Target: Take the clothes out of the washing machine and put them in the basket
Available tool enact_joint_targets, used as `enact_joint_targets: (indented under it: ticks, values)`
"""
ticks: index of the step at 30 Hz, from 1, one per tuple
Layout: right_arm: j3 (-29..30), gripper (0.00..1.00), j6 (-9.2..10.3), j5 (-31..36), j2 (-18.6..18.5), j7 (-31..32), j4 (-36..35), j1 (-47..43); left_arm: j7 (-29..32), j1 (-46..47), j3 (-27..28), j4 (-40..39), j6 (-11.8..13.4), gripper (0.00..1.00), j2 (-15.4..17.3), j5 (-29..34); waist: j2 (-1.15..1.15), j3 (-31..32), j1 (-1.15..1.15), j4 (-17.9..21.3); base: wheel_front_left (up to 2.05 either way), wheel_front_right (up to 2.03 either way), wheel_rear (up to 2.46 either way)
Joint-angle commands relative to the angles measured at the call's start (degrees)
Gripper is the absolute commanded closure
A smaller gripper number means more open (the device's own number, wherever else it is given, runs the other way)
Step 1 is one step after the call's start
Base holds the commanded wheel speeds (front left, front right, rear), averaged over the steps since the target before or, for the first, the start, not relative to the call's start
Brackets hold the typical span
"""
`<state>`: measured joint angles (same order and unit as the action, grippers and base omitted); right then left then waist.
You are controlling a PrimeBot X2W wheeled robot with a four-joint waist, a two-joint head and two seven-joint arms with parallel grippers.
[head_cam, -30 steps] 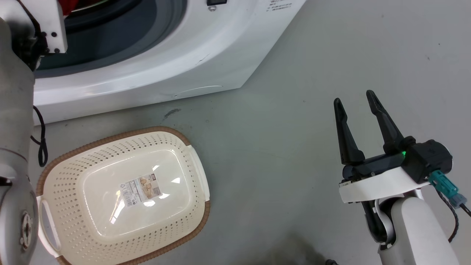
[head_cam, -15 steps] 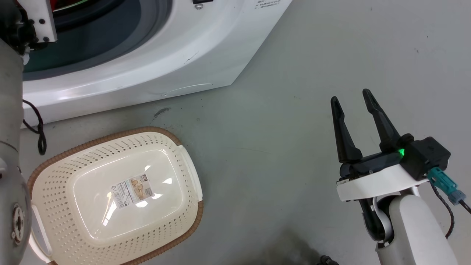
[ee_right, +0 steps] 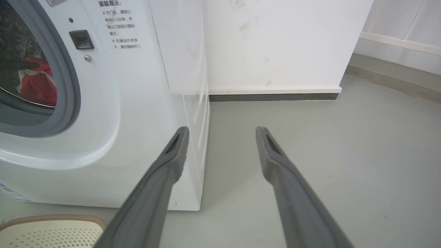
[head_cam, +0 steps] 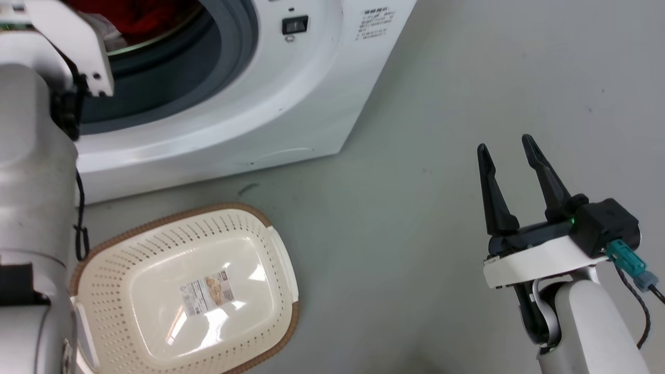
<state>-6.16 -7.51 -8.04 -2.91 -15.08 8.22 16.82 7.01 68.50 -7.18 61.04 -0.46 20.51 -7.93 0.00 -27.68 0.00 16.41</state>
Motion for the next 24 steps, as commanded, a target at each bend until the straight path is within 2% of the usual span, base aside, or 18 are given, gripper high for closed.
enact_joint_targets:
  ticks: [1,7,10,16,17,24]
  values:
    - [0.2,0.0,0.03,0.2,0.1,-0.1,0.2,-0.8,-1.8,-1.4,0.0,-0.3,0.0,1.0,-0.3,-0.2,0.0,2.4,0.0,-0.8,0.0,0.0,0.0]
    - [1.5,0.0,0.04,1.5,0.0,-0.1,0.9,-3.1,-15.9,-7.0,0.1,-1.1,0.1,1.0,-1.9,-1.2,0.0,7.7,0.0,-2.2,0.0,0.0,0.0]
    - [2.0,0.0,0.03,1.9,0.0,-0.1,1.2,-4.3,-20.1,-9.3,0.4,-1.1,0.2,1.0,-3.2,-1.9,0.0,10.2,0.0,-3.0,0.0,0.0,0.0]
    - [2.9,0.0,0.04,2.6,0.0,-0.1,1.6,-6.6,-22.2,-14.4,1.8,-4.7,-0.4,1.0,-4.9,-3.9,0.0,14.7,0.0,-4.2,0.0,0.0,0.0]
    - [3.4,0.0,0.04,2.9,0.0,0.0,1.6,-7.9,-22.3,-18.0,3.1,-9.6,-0.5,1.0,-5.5,-4.4,0.0,16.7,0.0,-4.8,0.0,0.0,0.0]
    - [4.5,0.0,0.03,3.2,0.0,1.1,0.8,-10.6,-22.3,-28.1,5.8,-21.6,-0.3,1.0,-7.7,-4.3,0.0,20.9,0.0,-6.2,0.0,0.0,0.0]
